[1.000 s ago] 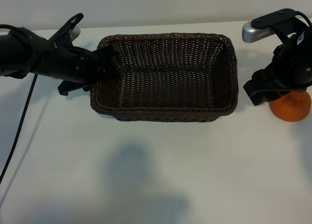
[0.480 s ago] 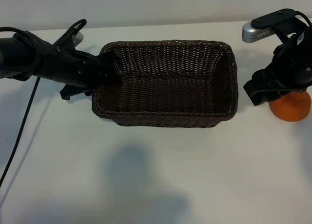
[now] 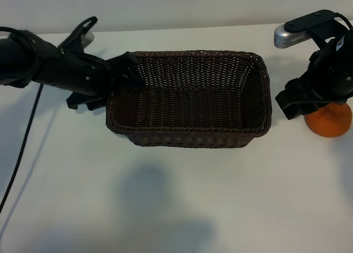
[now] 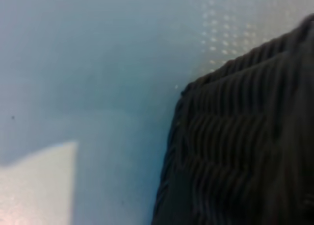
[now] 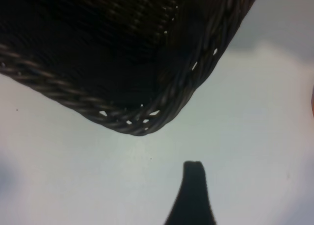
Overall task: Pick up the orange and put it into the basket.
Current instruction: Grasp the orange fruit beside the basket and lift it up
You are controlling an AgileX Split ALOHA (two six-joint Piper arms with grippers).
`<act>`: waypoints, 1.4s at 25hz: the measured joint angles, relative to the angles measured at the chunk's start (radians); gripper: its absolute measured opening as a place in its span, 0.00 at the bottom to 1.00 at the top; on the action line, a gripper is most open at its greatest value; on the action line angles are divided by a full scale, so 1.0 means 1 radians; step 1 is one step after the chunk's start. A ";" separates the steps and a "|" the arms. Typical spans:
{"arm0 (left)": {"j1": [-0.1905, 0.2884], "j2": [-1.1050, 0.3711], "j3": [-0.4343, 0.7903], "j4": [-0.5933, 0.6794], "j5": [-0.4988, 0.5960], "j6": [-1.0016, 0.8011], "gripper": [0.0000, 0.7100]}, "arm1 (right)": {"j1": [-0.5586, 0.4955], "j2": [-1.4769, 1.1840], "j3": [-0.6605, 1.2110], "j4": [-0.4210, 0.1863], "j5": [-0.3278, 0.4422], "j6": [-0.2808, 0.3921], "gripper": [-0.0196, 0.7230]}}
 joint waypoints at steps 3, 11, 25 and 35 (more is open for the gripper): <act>0.000 -0.050 -0.003 0.085 0.015 -0.044 0.98 | 0.000 0.000 0.000 0.000 0.000 0.000 0.79; 0.000 -0.113 -0.154 0.478 0.227 -0.303 0.91 | 0.000 0.000 0.000 0.000 0.001 0.000 0.78; 0.147 -0.211 -0.381 0.709 0.605 -0.247 0.87 | 0.000 0.000 0.000 0.000 0.003 0.000 0.78; 0.498 -0.384 -0.381 0.657 0.728 -0.082 0.85 | 0.000 0.000 0.000 0.000 0.003 0.000 0.78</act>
